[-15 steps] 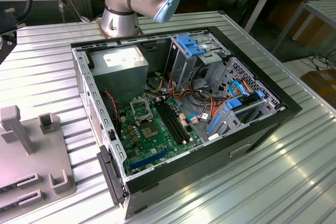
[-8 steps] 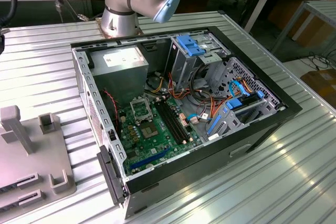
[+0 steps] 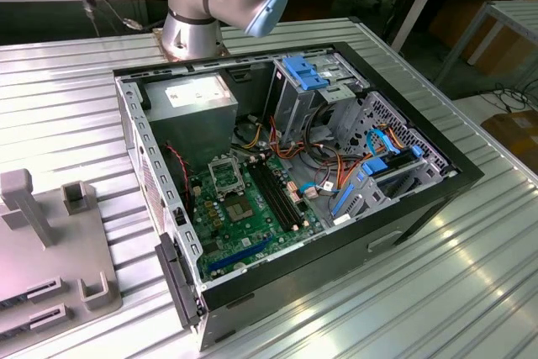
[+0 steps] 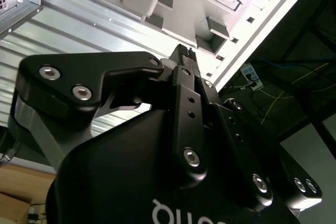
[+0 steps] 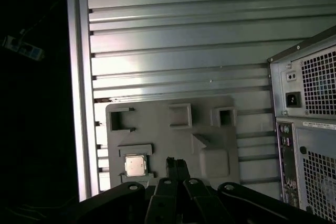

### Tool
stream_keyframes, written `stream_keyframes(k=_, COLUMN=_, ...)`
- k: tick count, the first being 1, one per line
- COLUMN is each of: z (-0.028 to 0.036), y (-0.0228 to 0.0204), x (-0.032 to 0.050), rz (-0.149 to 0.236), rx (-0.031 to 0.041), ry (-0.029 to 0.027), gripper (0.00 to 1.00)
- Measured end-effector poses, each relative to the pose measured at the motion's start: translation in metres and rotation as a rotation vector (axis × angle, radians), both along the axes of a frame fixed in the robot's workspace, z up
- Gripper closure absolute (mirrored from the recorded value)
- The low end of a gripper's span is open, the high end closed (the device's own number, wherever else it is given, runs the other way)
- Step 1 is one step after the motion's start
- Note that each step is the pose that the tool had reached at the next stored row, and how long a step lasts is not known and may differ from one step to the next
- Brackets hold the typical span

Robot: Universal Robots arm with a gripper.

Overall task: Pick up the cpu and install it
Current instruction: 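Reach for the cpu, then pick up the cpu and move it towards the insertion slot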

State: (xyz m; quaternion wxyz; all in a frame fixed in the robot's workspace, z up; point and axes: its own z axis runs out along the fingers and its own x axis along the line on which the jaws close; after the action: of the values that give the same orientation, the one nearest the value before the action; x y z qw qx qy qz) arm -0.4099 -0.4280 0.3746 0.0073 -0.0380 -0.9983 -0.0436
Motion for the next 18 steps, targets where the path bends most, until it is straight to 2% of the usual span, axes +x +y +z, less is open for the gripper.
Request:
stream_keyframes(k=9, z=-0.0026, y=0.0000, x=-0.0334, rz=-0.001, rx=0.0000, ry=0.0001, gripper=0.89)
stream_keyframes(k=11, z=-0.0028, y=0.0000, x=-0.0361, rz=-0.001, rx=-0.0001, ry=0.0001, gripper=0.89)
stream_keyframes(k=18, z=-0.0028, y=0.0000, x=-0.0369, rz=-0.001, rx=0.0000, ry=0.0001, gripper=0.89)
